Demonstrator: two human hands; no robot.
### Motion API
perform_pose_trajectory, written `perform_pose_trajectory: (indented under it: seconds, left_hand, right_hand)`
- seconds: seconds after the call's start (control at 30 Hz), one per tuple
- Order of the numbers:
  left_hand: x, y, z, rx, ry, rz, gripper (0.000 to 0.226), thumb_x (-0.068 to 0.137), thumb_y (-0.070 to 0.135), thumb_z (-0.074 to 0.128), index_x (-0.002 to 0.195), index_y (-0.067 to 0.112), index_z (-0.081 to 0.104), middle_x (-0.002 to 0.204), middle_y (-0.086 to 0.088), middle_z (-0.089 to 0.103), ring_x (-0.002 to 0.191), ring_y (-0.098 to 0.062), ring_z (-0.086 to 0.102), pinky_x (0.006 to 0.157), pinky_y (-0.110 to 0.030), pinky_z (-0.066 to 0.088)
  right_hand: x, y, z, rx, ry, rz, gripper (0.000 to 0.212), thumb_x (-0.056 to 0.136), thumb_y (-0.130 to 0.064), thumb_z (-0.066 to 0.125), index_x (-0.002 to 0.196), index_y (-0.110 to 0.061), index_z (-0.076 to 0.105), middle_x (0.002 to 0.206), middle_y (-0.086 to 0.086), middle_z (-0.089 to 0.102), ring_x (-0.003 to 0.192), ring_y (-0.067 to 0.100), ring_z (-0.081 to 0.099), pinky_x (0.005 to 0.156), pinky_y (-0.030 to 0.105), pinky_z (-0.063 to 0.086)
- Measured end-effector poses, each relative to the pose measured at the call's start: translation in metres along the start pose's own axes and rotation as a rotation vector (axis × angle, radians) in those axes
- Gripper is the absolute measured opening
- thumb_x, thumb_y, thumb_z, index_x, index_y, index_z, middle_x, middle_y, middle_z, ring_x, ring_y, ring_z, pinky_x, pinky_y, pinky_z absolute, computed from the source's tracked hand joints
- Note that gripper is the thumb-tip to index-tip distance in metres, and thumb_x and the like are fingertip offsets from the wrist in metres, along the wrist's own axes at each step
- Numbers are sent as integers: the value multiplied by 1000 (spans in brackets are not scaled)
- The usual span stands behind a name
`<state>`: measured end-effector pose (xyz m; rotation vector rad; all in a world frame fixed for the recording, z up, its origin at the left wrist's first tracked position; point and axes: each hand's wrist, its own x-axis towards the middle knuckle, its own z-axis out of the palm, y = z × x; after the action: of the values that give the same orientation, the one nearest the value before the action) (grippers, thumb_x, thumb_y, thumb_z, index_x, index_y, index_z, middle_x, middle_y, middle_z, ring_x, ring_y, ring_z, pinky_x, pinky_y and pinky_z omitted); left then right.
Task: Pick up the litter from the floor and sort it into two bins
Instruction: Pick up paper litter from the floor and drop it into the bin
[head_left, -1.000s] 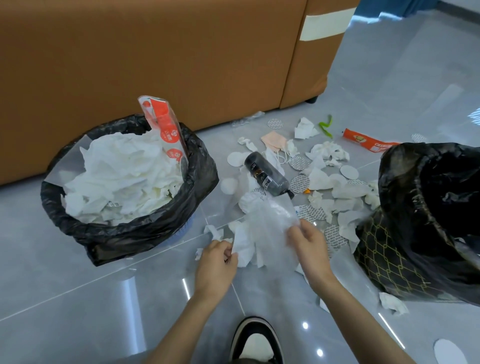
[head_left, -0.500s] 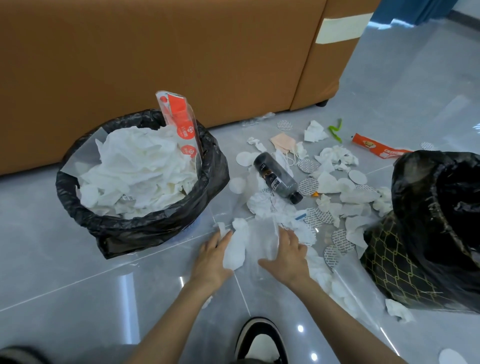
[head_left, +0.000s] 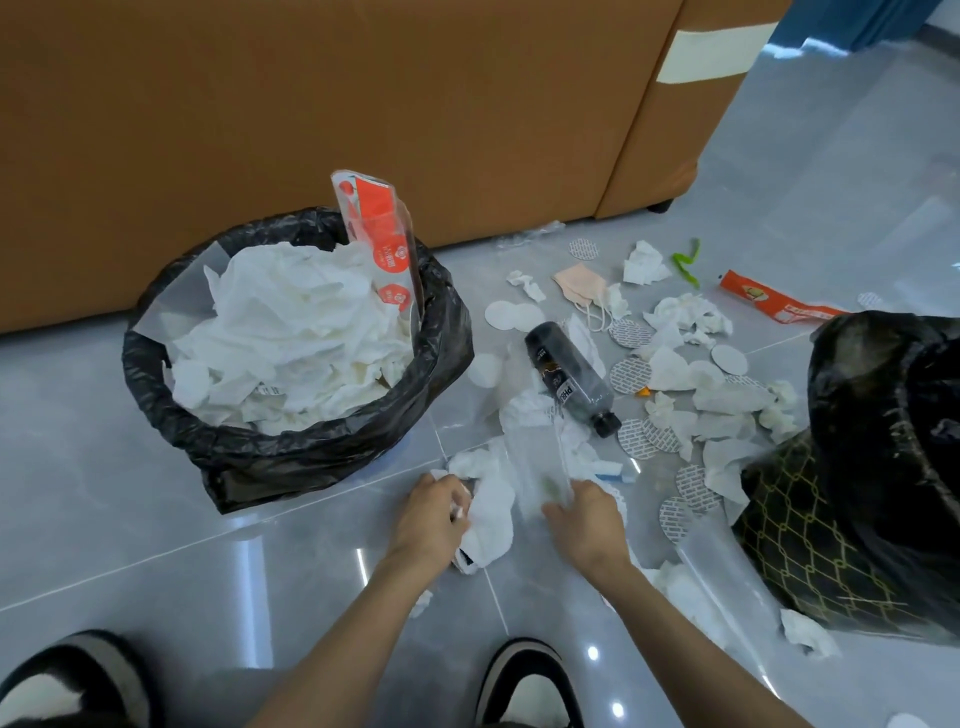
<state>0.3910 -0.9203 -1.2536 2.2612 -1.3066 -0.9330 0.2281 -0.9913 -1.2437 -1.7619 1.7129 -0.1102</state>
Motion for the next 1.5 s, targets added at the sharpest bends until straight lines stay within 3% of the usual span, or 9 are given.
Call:
perform_pose_trajectory:
  seconds: [0.27, 0.47, 0.63, 0.77, 0.9, 1.1, 1.27, 1.4, 1.5]
  left_hand:
    - [-8, 27, -17, -375, 91, 17, 23, 77, 1, 71, 70, 19, 57, 73, 9, 56, 61, -5, 52, 53, -3, 39]
    - [-15, 83, -55, -595, 201, 153, 25, 75, 9, 75, 79, 29, 60, 87, 6, 65, 74, -5, 59, 65, -8, 46]
    - [-34, 121, -100, -632, 379, 303, 37, 79, 5, 70, 79, 39, 56, 101, 4, 63, 79, 0, 58, 65, -6, 45]
    - [-48, 128, -135, -627, 511, 369, 34, 78, 9, 71, 83, 41, 59, 103, 7, 63, 80, 1, 59, 69, -13, 49]
    - [-55, 120, -171, -664, 610, 376, 28, 80, 12, 70, 90, 38, 62, 100, 7, 65, 76, 3, 59, 63, -6, 46]
    - [-56, 93, -219, -631, 773, 309, 23, 81, 4, 68, 96, 21, 64, 95, 10, 65, 77, 3, 58, 61, -2, 43]
    - [-54, 74, -240, -535, 844, 249, 27, 80, 4, 64, 88, 29, 59, 80, 20, 59, 72, 3, 55, 56, -1, 39]
    - [-43, 46, -243, -426, 779, 145, 23, 86, 2, 57, 92, 24, 59, 90, 12, 61, 74, 3, 54, 56, -8, 41]
    - [-34, 23, -234, -280, 639, 62, 16, 92, 5, 49, 105, 8, 57, 100, -3, 63, 70, -2, 50, 60, -20, 42]
  right_hand:
    - [-10, -17, -45, 726, 58, 121, 12, 84, -13, 68, 94, -7, 67, 84, 4, 70, 78, 20, 66, 73, 34, 52]
    - [-22, -39, -97, 1216, -67, 106, 30, 83, -11, 67, 113, -4, 63, 106, 11, 71, 98, 23, 67, 78, 34, 55]
    - [-39, -76, -131, 1425, -187, -26, 12, 88, -9, 60, 99, -7, 65, 87, 6, 69, 72, 13, 66, 57, 21, 54]
    - [-50, -112, -147, 1471, -280, -120, 7, 86, -10, 62, 90, -10, 68, 93, 7, 69, 80, 15, 65, 68, 23, 54]
    - [-55, -157, -153, 1468, -390, -226, 19, 87, -12, 61, 105, -7, 65, 116, 13, 66, 105, 22, 62, 95, 31, 48]
    - [-56, -224, -138, 1489, -561, -221, 17, 90, -9, 59, 106, -4, 62, 111, 13, 64, 105, 23, 59, 100, 34, 45]
    - [-51, -259, -116, 1470, -686, -202, 20, 91, -7, 58, 110, -3, 61, 113, 12, 67, 104, 23, 64, 91, 32, 53]
    - [-40, -273, -81, 1324, -627, -214, 26, 90, -7, 60, 116, -7, 60, 113, 9, 69, 102, 23, 67, 85, 37, 57]
    - [-35, -272, -59, 934, -327, -343, 28, 90, -9, 61, 117, -14, 59, 112, 5, 67, 100, 21, 65, 76, 31, 54]
